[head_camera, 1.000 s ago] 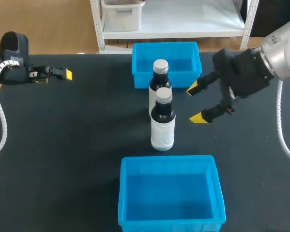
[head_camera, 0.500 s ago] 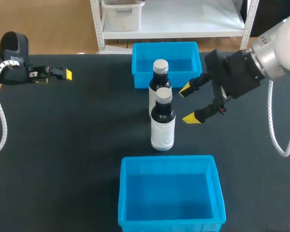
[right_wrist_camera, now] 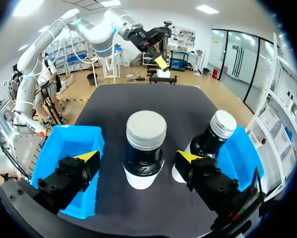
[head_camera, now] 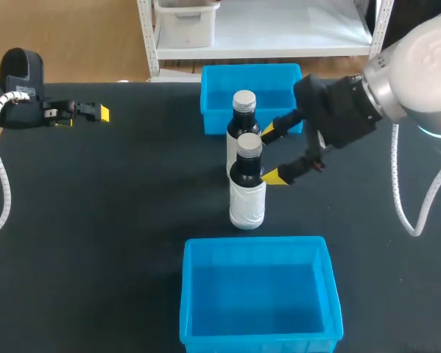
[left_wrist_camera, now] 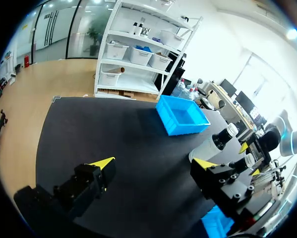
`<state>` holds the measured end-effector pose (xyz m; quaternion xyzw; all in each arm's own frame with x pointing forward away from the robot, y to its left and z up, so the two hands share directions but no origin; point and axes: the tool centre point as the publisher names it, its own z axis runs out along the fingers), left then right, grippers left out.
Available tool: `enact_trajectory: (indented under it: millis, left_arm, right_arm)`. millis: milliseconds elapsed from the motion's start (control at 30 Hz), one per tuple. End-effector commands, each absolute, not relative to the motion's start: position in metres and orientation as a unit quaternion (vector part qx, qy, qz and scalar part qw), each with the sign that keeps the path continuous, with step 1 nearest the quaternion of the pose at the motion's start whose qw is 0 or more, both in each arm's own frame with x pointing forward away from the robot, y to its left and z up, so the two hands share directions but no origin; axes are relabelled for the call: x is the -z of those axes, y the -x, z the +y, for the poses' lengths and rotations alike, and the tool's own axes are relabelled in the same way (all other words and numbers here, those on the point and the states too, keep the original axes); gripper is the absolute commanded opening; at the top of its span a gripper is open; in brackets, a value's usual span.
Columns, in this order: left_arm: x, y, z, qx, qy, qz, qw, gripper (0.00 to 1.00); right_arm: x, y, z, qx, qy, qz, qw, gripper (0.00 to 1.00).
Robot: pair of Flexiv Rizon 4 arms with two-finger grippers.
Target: Pick up the bottle, and place it in the far bin if it is heavy, or in the near bin if it is light.
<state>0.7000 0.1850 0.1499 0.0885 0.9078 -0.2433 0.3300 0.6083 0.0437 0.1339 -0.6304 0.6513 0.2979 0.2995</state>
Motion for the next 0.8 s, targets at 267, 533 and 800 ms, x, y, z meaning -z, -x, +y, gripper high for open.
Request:
enact_trajectory:
  millis: [267,533,800]
  left_arm:
    - [-0.150,-0.700,0.185,0.243,-0.089,0.908,0.330,1.00]
    - [-0.150,-0.700,0.185,0.243,-0.089,0.908,0.330,1.00]
    - [-0.150,-0.700,0.185,0.243,-0.089,0.908,0.330,1.00]
  right_arm:
    - [-0.128,-0.614,0.058,-0.308,0.629,0.649,0.297,1.00]
    - [-0.126,-0.615,0.060,-0.312,0.628,0.650,0.293,1.00]
    - [-0.123,-0.616,0.065,-0.317,0.626,0.651,0.291,1.00]
